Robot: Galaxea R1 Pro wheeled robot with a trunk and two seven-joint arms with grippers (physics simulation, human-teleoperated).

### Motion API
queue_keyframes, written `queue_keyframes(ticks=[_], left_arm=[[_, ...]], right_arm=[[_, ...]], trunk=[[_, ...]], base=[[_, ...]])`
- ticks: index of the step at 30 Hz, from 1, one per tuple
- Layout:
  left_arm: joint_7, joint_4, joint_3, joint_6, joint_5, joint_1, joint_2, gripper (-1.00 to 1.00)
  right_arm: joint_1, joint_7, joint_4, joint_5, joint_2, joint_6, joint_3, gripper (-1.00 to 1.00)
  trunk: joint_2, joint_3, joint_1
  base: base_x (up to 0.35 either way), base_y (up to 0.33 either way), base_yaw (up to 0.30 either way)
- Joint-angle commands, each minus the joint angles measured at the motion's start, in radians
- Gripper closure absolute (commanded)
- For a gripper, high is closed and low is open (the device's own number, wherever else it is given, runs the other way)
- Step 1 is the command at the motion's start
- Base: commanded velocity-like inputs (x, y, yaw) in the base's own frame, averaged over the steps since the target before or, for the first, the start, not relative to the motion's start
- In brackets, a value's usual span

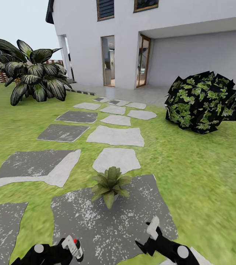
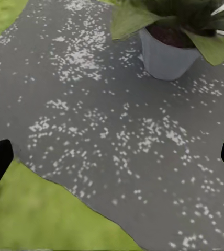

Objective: Pick up the pesticide atomizer in the garden and spray insectifuge to fully cover both potted plants in the garden.

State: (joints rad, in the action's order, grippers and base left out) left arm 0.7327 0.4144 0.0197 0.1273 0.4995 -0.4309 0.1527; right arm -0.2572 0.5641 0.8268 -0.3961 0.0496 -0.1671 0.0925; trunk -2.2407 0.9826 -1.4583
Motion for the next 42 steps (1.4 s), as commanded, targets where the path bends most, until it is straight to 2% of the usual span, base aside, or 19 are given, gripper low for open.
queue_keyframes(ticks=[1, 4, 6, 7, 10, 16, 20, 21, 24, 25, 28, 30, 32, 37, 42], left_arm=[[0.033, 0.001, 0.002, -0.001, 0.026, -0.008, 0.003, 1.00], [0.094, 0.002, 0.002, -0.029, 0.057, -0.022, 0.008, 1.00], [0.145, 0.002, 0.002, -0.051, 0.096, -0.032, 0.009, 1.00], [0.177, 0.003, 0.003, -0.063, 0.152, -0.042, 0.009, 1.00], [0.185, 0.003, 0.002, -0.066, 0.187, -0.045, 0.006, 1.00], [0.193, 0.003, 0.002, -0.067, 0.254, -0.046, -0.007, 1.00], [0.196, 0.004, 0.002, -0.069, 0.280, -0.046, -0.013, 1.00], [0.198, 0.004, 0.002, -0.069, 0.290, -0.046, -0.020, 1.00], [0.207, 0.005, 0.002, -0.069, 0.307, -0.046, -0.031, 1.00], [0.214, 0.006, 0.002, -0.069, 0.334, -0.046, -0.050, 1.00], [0.215, 0.006, 0.001, -0.068, 0.361, -0.047, -0.077, 1.00], [0.216, 0.006, 0.000, -0.068, 0.386, -0.047, -0.103, 1.00], [0.220, 0.006, 0.000, -0.068, 0.396, -0.050, -0.111, 1.00], [0.282, 0.006, 0.001, -0.061, 0.402, -0.054, -0.114, 1.00], [0.297, 0.006, 0.001, -0.052, 0.401, -0.054, -0.119, 1.00]], right_arm=[[-0.010, 0.032, 0.003, -0.013, -0.009, -0.002, 0.001, -1.00], [-0.023, 0.072, 0.006, -0.031, -0.027, 0.003, 0.001, -1.00], [-0.029, 0.089, 0.006, -0.075, -0.046, 0.004, 0.001, -1.00], [-0.032, 0.098, 0.005, -0.138, -0.076, 0.004, 0.001, -1.00], [-0.033, 0.101, 0.005, -0.169, -0.094, 0.004, 0.001, -1.00], [-0.034, 0.116, 0.001, -0.184, -0.106, 0.004, 0.002, -1.00], [-0.034, 0.182, 0.002, -0.185, -0.118, 0.004, 0.002, -1.00], [-0.034, 0.213, 0.002, -0.186, -0.125, 0.004, 0.002, -1.00], [-0.034, 0.247, 0.002, -0.187, -0.131, 0.003, 0.002, -1.00], [-0.034, 0.258, 0.003, -0.187, -0.134, 0.004, 0.031, 1.00], [-0.034, 0.259, 0.005, -0.187, -0.134, 0.005, 0.112, 1.00], [-0.034, 0.258, 0.006, -0.187, -0.134, 0.006, 0.131, 1.00], [-0.034, 0.258, 0.007, -0.187, -0.134, 0.006, 0.134, 1.00], [-0.034, 0.258, 0.008, -0.187, -0.134, 0.006, 0.136, 1.00], [-0.034, 0.258, 0.008, -0.187, -0.134, 0.006, 0.136, 1.00]], trunk=[[0.000, 0.001, 0.000], [0.000, 0.001, 0.000], [0.000, 0.001, 0.000], [0.000, 0.001, 0.000], [0.000, 0.001, 0.000], [0.000, 0.001, 0.000], [0.000, 0.001, 0.000], [0.000, 0.001, 0.000], [0.000, 0.001, 0.000], [0.000, 0.001, 0.000], [0.000, 0.001, 0.000], [0.000, 0.001, 0.000], [0.000, 0.001, 0.000], [0.000, 0.001, 0.000], [0.000, 0.001, 0.000]], base=[[0.000, 0.000, 0.000], [0.000, 0.000, 0.000], [0.000, 0.000, 0.000], [0.000, 0.000, 0.000], [0.000, 0.000, 0.000], [0.000, 0.000, 0.000], [0.000, 0.000, 0.000], [0.000, 0.000, 0.000], [0.000, 0.000, 0.000], [0.000, 0.000, 0.000], [0.000, 0.000, 0.000], [0.000, 0.000, 0.000], [0.000, 0.000, 0.000], [0.000, 0.000, 0.000], [0.000, 0.000, 0.000]])
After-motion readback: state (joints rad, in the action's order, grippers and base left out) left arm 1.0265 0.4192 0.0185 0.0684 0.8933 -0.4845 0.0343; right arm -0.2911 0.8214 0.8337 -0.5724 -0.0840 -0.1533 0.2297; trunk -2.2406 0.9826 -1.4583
